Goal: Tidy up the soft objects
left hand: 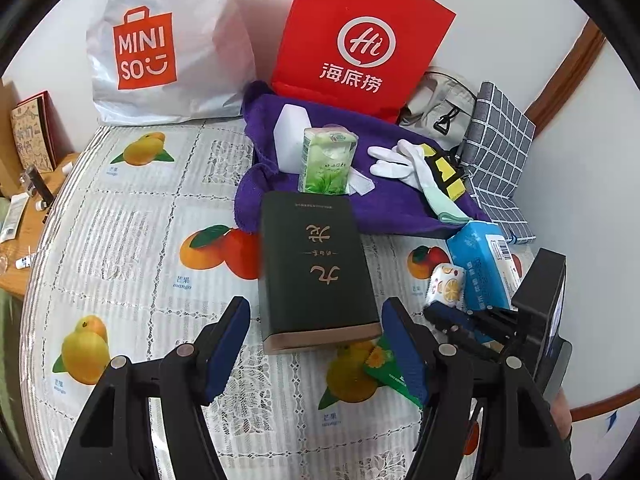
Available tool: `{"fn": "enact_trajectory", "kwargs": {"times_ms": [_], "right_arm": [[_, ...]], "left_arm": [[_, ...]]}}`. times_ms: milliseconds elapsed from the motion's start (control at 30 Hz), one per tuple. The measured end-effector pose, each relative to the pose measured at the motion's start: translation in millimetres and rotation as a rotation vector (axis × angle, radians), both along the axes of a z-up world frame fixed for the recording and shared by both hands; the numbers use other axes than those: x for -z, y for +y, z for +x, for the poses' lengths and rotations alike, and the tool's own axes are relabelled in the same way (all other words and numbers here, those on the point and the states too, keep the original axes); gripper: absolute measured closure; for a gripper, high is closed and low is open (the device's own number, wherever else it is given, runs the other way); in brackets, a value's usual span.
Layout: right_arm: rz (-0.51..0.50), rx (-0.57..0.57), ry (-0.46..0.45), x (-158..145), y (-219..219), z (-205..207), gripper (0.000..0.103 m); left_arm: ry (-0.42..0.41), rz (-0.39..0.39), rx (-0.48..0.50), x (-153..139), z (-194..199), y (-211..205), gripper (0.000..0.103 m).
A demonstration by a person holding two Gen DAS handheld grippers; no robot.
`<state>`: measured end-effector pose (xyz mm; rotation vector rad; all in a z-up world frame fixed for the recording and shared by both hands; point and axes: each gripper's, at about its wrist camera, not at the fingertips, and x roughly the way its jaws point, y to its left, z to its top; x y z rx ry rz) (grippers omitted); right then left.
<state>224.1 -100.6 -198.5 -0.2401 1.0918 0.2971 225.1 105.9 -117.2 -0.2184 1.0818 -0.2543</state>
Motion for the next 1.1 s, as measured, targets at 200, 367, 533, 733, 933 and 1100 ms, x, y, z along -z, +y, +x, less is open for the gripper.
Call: {"fn": "enact_trajectory", "kwargs": {"times_ms": [200,367,533,733,933,1100], "right_arm": [[0.007,-0.021,-0.016,-3.5,-1.4,-7.6,0.103],[0.085,-0.023,-0.031,-20.5,-7.6,-23.1,0.103],[0.043,0.015,-0.062,-27.1,-8.5,-21.3,0.081],[-0.025,0.066,-0.134,-16.9,-0.7,6.4,0.042],[-0.108,0.112,-0.118,3.5,11.4,28.4,0.049],[-0.099,0.153,-0.104,7.5,10.5,33.4,0.057]], "left_arm": [[0.010,0.002,-0.006,3.0,-3.0,2.3,0.036],[0.015,0.010,-0.008,3.0,-7.9,0.8,0.036],[0.013,0.005,-0.006,0.7,-11.1,-2.6,0.036],[0.003,0.019,0.003,1.3,-6.8,-7.1,0.036],[-0.005,0.017,0.007,4.0,2.3,-5.6,0.036],[-0.012,0.007,0.026,5.5,1.4,-4.9,0.036]]}}
